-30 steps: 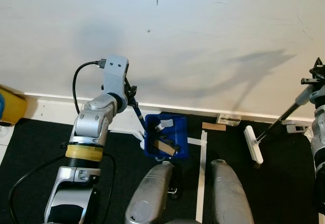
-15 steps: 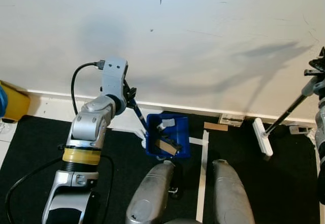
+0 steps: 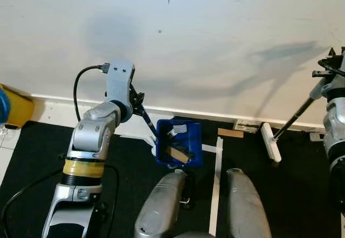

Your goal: Sweep floor

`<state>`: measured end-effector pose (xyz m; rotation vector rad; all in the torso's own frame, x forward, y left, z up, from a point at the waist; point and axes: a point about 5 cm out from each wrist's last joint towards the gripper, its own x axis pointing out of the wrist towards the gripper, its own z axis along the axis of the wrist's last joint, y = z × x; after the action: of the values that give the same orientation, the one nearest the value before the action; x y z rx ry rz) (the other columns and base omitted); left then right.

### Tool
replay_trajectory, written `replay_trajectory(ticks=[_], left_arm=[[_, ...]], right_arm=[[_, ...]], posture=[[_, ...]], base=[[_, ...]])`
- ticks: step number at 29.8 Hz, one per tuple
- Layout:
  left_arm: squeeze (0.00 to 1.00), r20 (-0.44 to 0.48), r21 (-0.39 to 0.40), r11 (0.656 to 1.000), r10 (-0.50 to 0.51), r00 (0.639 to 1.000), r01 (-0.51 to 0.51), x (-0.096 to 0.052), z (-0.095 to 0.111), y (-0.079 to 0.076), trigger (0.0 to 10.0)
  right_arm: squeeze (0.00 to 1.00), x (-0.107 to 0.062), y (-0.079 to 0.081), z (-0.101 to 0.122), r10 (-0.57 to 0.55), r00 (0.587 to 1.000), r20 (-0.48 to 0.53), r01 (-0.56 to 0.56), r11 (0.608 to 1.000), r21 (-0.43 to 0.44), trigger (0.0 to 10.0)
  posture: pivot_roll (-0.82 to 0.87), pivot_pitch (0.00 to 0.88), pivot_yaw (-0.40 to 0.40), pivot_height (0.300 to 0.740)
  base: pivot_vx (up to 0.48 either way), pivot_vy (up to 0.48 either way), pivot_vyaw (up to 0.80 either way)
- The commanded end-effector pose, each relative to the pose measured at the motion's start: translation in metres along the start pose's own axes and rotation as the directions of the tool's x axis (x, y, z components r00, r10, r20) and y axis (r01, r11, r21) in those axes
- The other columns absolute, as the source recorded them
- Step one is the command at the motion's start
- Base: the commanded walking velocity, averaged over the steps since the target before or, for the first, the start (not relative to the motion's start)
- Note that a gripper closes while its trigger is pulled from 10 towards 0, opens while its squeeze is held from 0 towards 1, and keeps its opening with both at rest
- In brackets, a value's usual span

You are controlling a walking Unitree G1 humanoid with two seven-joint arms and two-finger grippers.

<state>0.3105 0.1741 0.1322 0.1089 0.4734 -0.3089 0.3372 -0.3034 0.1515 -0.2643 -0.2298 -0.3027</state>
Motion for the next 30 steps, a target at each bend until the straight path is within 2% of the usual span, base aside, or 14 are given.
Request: replay_trajectory(ticks=[1,8,9,12,13,14,15,16,17,20,22,27,28,30], left_arm=[[0.00,-0.062,-0.015,1.000,-0.013,0.998,0.012,-0.002,-0.013,0.001,10.0],[0.00,-0.054,-0.023,1.000,-0.015,0.998,0.014,-0.001,-0.012,-0.002,10.0],[0.00,-0.051,-0.025,1.000,-0.015,0.999,0.014,-0.001,-0.012,-0.003,10.0],[0.00,-0.048,-0.029,0.999,-0.015,0.999,0.014,-0.001,-0.012,-0.004,10.0],[0.00,-0.048,-0.032,0.999,-0.014,0.999,0.012,-0.001,-0.012,-0.004,10.0],[0.00,-0.048,-0.032,0.999,-0.014,0.999,0.012,-0.001,-0.012,-0.004,10.0],[0.00,-0.048,-0.034,0.999,-0.013,0.999,0.011,0.000,-0.013,-0.005,10.0],[0.00,-0.048,-0.034,0.999,-0.013,0.999,0.011,0.000,-0.013,-0.005,10.0],[0.00,-0.049,-0.036,0.999,-0.005,0.999,0.004,0.002,-0.015,-0.005,10.0],[0.00,-0.051,-0.040,0.999,0.000,0.999,-0.002,0.004,-0.017,-0.006,10.0],[0.00,-0.055,-0.043,0.999,0.013,0.998,-0.015,0.007,-0.019,-0.006,10.0],[0.00,-0.032,-0.063,0.998,0.027,0.999,-0.029,0.016,-0.017,-0.011,10.0],[0.00,-0.032,-0.063,0.998,0.027,0.999,-0.029,0.016,-0.017,-0.011,10.0],[0.00,-0.027,-0.066,0.997,0.024,0.999,-0.026,0.017,-0.016,-0.012,10.0]], right_arm=[[0.00,-0.001,0.006,-0.004,0.010,1.000,-0.028,-0.010,1.000,0.015,10.0],[0.00,0.005,0.045,0.000,0.106,0.993,-0.047,-0.103,0.992,0.076,10.0],[0.00,0.007,0.057,0.004,0.138,0.989,-0.042,-0.134,0.987,0.087,10.0],[0.00,0.010,0.066,0.009,0.159,0.987,-0.031,-0.155,0.982,0.103,10.0],[0.00,0.012,0.076,0.014,0.182,0.983,-0.017,-0.179,0.977,0.119,10.0],[0.00,0.012,0.076,0.014,0.182,0.983,-0.017,-0.179,0.977,0.119,10.0],[0.00,0.014,0.086,0.019,0.208,0.978,-0.004,-0.205,0.969,0.137,10.0],[0.00,0.014,0.086,0.019,0.208,0.978,-0.004,-0.205,0.969,0.137,10.0],[0.00,0.014,0.098,0.024,0.237,0.971,0.010,-0.236,0.960,0.150,10.0],[0.00,0.014,0.107,0.028,0.258,0.966,0.025,-0.259,0.951,0.167,10.0],[0.00,0.014,0.118,0.034,0.282,0.958,0.047,-0.286,0.939,0.190,10.0],[0.00,0.003,0.158,0.042,0.391,0.916,0.087,-0.399,0.876,0.271,10.0],[0.00,0.003,0.158,0.042,0.391,0.916,0.087,-0.399,0.876,0.271,10.0],[0.00,-0.005,0.177,0.045,0.442,0.891,0.101,-0.451,0.840,0.302,10.0]], posture=[[0.18,0.292,0.126,0.740],[0.17,0.290,0.113,0.740],[0.17,0.289,0.107,0.740],[0.18,0.286,0.100,0.740],[0.17,0.285,0.095,0.740],[0.17,0.285,0.095,0.740],[0.17,0.285,0.091,0.740],[0.17,0.285,0.091,0.740],[0.17,0.286,0.087,0.740],[0.16,0.286,0.084,0.740],[0.15,0.288,0.081,0.740],[0.14,0.287,0.068,0.740],[0.14,0.287,0.068,0.740],[0.13,0.285,0.065,0.740]], base=[[0.000,0.000,0.00],[0.000,0.000,0.00],[0.000,0.000,0.00],[0.000,0.000,0.00],[0.000,0.000,0.00],[0.000,0.000,0.00],[0.000,0.000,0.00],[0.000,0.000,0.00],[0.000,0.000,0.00],[0.000,0.000,0.00],[0.000,0.000,0.00],[0.000,0.000,0.00],[0.000,0.000,0.00],[0.000,0.000,0.00]])
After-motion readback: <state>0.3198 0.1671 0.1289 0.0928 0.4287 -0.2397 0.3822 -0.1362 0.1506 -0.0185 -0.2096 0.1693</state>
